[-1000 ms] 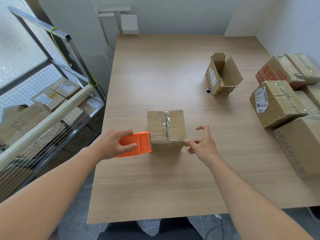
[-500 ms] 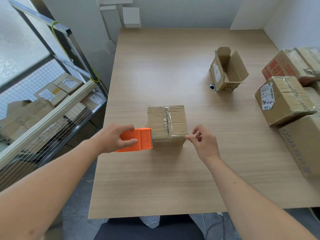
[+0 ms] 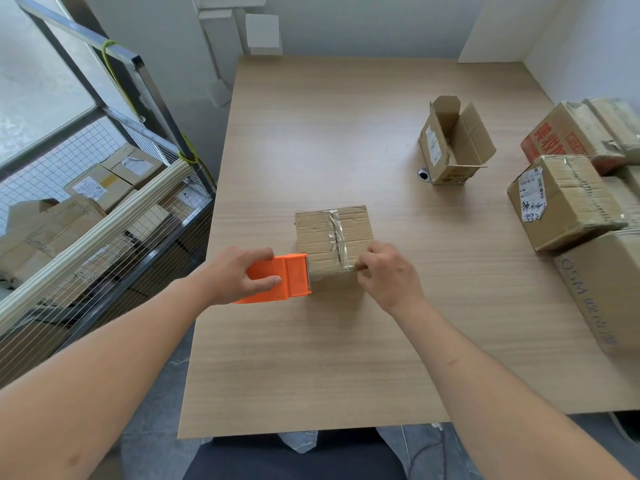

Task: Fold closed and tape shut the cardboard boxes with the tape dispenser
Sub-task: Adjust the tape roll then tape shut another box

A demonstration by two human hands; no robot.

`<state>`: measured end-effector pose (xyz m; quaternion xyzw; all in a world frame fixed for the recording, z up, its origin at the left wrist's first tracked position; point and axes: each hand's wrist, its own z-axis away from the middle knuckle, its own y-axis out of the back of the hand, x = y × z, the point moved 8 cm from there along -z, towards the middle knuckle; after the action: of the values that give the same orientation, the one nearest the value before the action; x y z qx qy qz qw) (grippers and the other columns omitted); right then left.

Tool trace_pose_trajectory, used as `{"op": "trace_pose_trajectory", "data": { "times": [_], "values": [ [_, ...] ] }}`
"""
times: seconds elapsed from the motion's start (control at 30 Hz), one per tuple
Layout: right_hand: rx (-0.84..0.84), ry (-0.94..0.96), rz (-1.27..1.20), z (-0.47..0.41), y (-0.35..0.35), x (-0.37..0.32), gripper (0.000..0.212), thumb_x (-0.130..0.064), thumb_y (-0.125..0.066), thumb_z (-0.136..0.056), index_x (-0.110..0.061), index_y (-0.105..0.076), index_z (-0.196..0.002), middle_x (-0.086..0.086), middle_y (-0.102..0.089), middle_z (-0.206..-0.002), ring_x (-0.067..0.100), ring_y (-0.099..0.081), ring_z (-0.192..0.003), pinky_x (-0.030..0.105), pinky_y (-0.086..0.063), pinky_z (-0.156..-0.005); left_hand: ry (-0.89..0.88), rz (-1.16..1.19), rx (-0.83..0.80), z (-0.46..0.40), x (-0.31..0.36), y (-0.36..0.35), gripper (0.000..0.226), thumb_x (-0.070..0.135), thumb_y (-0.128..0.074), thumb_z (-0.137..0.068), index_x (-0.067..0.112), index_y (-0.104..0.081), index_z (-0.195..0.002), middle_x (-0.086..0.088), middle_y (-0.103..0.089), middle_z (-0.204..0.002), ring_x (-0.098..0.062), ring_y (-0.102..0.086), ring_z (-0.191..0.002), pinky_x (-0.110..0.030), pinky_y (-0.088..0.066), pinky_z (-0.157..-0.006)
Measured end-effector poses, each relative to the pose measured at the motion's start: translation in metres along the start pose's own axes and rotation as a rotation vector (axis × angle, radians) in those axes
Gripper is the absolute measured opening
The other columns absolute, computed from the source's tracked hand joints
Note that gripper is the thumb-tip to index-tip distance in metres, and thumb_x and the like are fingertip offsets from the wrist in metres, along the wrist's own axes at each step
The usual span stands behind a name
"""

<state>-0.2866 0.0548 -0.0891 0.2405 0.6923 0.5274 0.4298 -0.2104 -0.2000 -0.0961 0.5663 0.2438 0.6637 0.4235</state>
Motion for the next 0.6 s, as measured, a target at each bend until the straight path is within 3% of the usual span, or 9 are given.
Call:
{"op": "trace_pose_trajectory", "data": {
  "times": [0.1,0.2,0.3,0.37,0.47,0.53,0.6],
  "values": [
    [-0.037,0.085,-0.064,-0.005,-0.006,-0.033,0.014,-0.017,-0.072,-0.090,-0.017,-0.076,-0.103,0.002,-0.068,-0.101,0.028,-0.064,-0.100,0.040,-0.055,-0.075,-0.006,0.001,-0.003,0.001,0.001,0.000,0.026,0.054,-0.064,-0.094,0.030,-0.058,-0.100,0.005,-0.063,-0.081,-0.012,-0.059,-0.072,-0.031,-0.048,-0.062],
    [-0.126,0.092,0.057,-0.003,-0.028,-0.052,0.020,-0.020,-0.055,-0.100,-0.024,-0.071,-0.111,-0.004,-0.066,-0.108,0.023,-0.060,-0.106,0.038,-0.053,-0.078,-0.012,-0.001,0.002,0.002,0.001,0.001,0.027,0.054,-0.064,-0.094,0.028,-0.058,-0.101,0.005,-0.063,-0.080,-0.011,-0.059,-0.071,-0.028,-0.046,-0.061],
    [-0.122,0.045,0.111,0.004,-0.037,-0.053,0.026,-0.013,-0.054,-0.098,-0.024,-0.067,-0.118,-0.008,-0.063,-0.117,0.018,-0.055,-0.110,0.034,-0.054,-0.077,-0.004,0.007,-0.013,0.001,-0.001,-0.003,0.026,0.053,-0.064,-0.095,0.028,-0.057,-0.102,0.003,-0.064,-0.083,-0.013,-0.060,-0.074,-0.034,-0.049,-0.066],
    [-0.104,0.012,0.152,0.006,-0.035,-0.057,0.025,-0.007,-0.058,-0.093,-0.020,-0.068,-0.111,-0.005,-0.063,-0.110,0.019,-0.057,-0.103,0.032,-0.053,-0.067,0.007,0.043,-0.033,0.003,-0.005,-0.006,0.024,0.051,-0.064,-0.095,0.029,-0.057,-0.101,0.003,-0.064,-0.084,-0.015,-0.060,-0.077,-0.036,-0.049,-0.068],
    [-0.049,0.021,0.219,0.006,-0.028,-0.071,0.027,0.009,-0.078,-0.063,-0.013,-0.067,-0.075,0.001,-0.059,-0.076,0.023,-0.060,-0.070,0.024,-0.035,-0.042,0.003,0.128,-0.031,0.006,-0.012,-0.008,0.022,0.051,-0.065,-0.095,0.033,-0.058,-0.103,0.009,-0.063,-0.085,-0.011,-0.061,-0.078,-0.028,-0.047,-0.065],
    [0.002,0.015,0.220,0.006,-0.020,-0.076,0.035,0.015,-0.079,-0.048,-0.011,-0.061,-0.063,0.002,-0.054,-0.065,0.025,-0.057,-0.060,0.020,-0.027,-0.041,0.001,0.159,-0.040,0.009,-0.019,-0.007,0.021,0.054,-0.064,-0.094,0.036,-0.057,-0.104,0.010,-0.063,-0.087,-0.010,-0.060,-0.079,-0.026,-0.047,-0.065],
    [-0.028,0.001,0.218,0.006,-0.025,-0.075,0.031,0.015,-0.075,-0.056,-0.011,-0.062,-0.067,0.003,-0.056,-0.071,0.026,-0.059,-0.068,0.023,-0.027,-0.044,0.008,0.141,-0.059,0.013,-0.030,-0.004,0.023,0.055,-0.064,-0.094,0.035,-0.058,-0.104,0.009,-0.064,-0.089,-0.010,-0.060,-0.080,-0.030,-0.050,-0.067]
  ]
}}
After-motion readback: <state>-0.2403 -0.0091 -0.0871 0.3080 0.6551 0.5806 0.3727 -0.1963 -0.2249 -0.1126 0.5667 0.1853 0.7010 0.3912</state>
